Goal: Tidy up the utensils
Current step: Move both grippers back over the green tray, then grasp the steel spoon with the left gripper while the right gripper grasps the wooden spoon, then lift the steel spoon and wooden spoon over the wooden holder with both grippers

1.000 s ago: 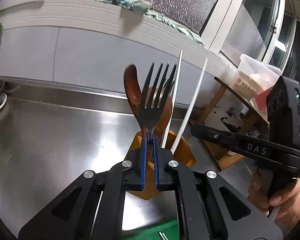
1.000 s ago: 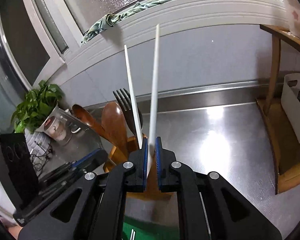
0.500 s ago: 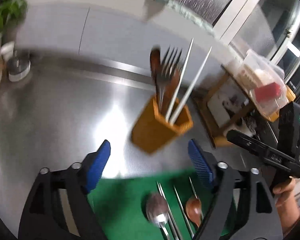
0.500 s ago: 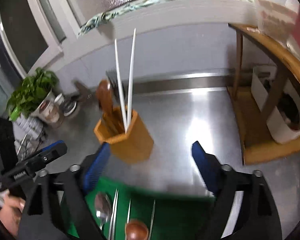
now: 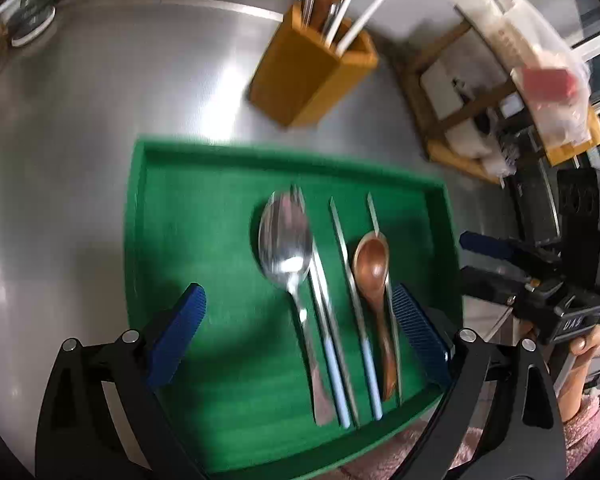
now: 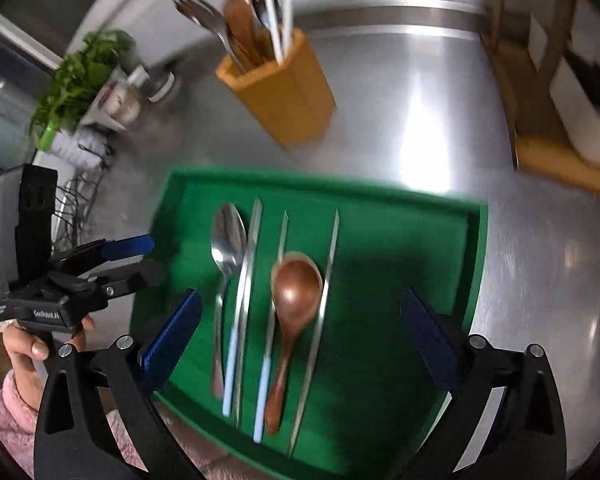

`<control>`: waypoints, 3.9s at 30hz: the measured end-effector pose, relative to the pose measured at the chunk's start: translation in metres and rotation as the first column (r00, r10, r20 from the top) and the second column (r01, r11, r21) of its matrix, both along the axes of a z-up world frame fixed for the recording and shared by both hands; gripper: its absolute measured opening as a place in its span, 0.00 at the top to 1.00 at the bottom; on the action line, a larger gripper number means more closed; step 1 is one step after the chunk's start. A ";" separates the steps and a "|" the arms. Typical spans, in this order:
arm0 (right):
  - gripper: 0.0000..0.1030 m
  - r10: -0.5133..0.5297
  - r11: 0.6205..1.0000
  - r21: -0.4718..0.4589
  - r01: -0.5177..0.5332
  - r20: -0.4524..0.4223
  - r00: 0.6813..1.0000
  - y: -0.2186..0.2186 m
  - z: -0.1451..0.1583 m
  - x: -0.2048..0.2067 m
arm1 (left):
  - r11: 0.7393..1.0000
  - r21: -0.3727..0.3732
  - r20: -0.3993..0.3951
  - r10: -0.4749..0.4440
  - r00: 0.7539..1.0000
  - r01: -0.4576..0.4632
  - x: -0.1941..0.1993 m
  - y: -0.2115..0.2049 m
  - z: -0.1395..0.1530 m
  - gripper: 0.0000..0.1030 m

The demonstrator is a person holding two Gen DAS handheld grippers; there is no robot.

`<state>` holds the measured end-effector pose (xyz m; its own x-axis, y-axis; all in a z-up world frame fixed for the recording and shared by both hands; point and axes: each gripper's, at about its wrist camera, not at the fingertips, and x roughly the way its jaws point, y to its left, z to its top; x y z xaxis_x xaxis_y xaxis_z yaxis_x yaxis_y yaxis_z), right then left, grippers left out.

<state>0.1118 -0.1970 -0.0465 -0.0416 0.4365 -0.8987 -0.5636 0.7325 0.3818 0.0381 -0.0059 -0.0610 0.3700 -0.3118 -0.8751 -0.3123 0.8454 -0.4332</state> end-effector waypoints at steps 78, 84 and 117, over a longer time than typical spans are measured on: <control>0.91 -0.053 0.985 0.171 0.024 0.165 0.985 -0.019 0.010 -0.008 | 0.988 0.089 0.310 0.096 0.946 -0.129 -0.030 0.006 0.020 0.97; 0.91 -0.091 0.983 0.183 0.033 0.315 0.945 -0.007 0.031 -0.012 | 0.978 0.128 0.429 0.097 0.898 -0.167 -0.030 0.006 0.042 0.97; 0.90 -0.347 0.880 0.462 0.108 0.472 0.810 0.054 0.106 0.062 | 0.957 0.143 0.731 0.068 0.679 -0.251 0.059 0.043 0.115 0.97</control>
